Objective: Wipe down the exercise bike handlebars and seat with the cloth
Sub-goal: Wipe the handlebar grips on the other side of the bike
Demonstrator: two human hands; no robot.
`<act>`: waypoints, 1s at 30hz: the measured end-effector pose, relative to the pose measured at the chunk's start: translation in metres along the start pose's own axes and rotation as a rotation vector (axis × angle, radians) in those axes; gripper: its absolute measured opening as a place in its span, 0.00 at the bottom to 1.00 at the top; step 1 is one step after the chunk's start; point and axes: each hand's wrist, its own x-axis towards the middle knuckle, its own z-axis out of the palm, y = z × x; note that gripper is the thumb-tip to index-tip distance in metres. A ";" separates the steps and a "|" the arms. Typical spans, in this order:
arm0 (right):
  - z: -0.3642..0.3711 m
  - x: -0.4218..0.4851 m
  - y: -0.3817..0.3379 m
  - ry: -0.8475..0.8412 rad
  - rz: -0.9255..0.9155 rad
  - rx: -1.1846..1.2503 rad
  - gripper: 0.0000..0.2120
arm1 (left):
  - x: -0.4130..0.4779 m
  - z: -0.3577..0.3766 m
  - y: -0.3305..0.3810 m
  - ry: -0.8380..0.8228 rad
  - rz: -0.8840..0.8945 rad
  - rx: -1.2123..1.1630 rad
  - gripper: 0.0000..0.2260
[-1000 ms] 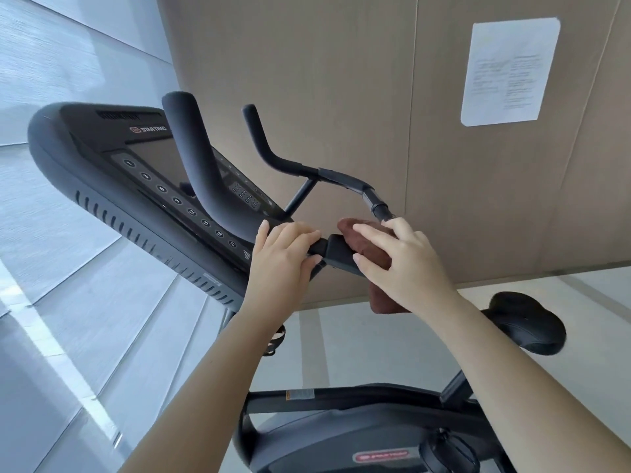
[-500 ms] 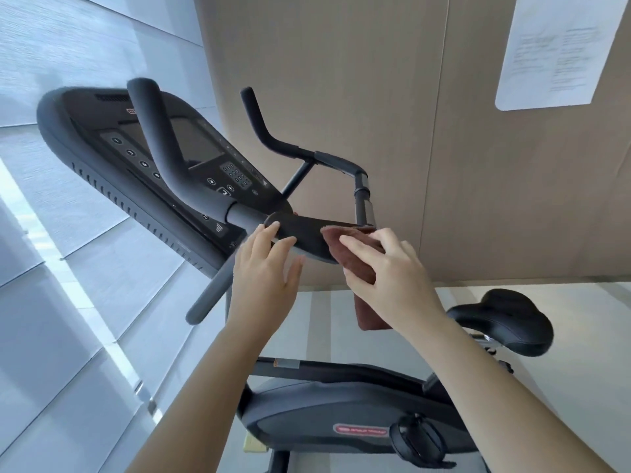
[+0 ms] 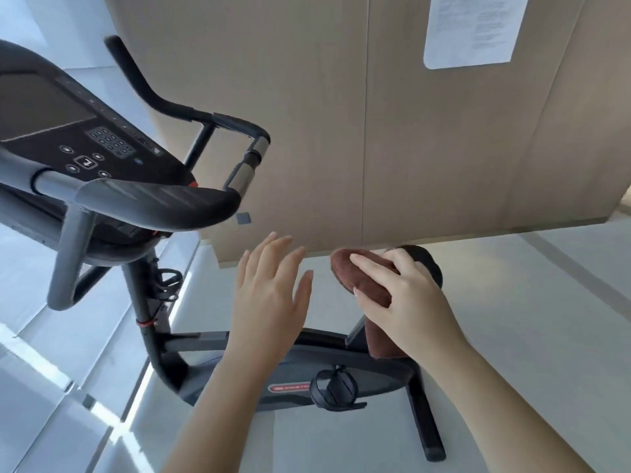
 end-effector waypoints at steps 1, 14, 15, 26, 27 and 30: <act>-0.004 -0.003 0.011 -0.006 0.024 -0.007 0.20 | 0.000 0.010 0.009 -0.009 0.018 -0.010 0.10; -0.037 0.062 0.192 0.001 0.192 -0.106 0.20 | 0.081 0.206 0.099 -0.148 0.081 -0.227 0.10; -0.039 0.075 0.205 -0.007 0.197 -0.105 0.20 | 0.092 0.220 0.104 -0.153 0.072 -0.239 0.10; -0.034 0.172 0.341 -0.030 0.212 0.017 0.20 | 0.187 0.336 0.136 -0.194 0.032 -0.203 0.10; -0.035 0.178 0.354 -0.017 0.205 0.031 0.20 | 0.193 0.347 0.141 -0.206 0.035 -0.192 0.10; -0.039 0.201 0.399 0.008 0.186 0.067 0.20 | 0.212 0.385 0.160 -0.213 0.020 -0.154 0.10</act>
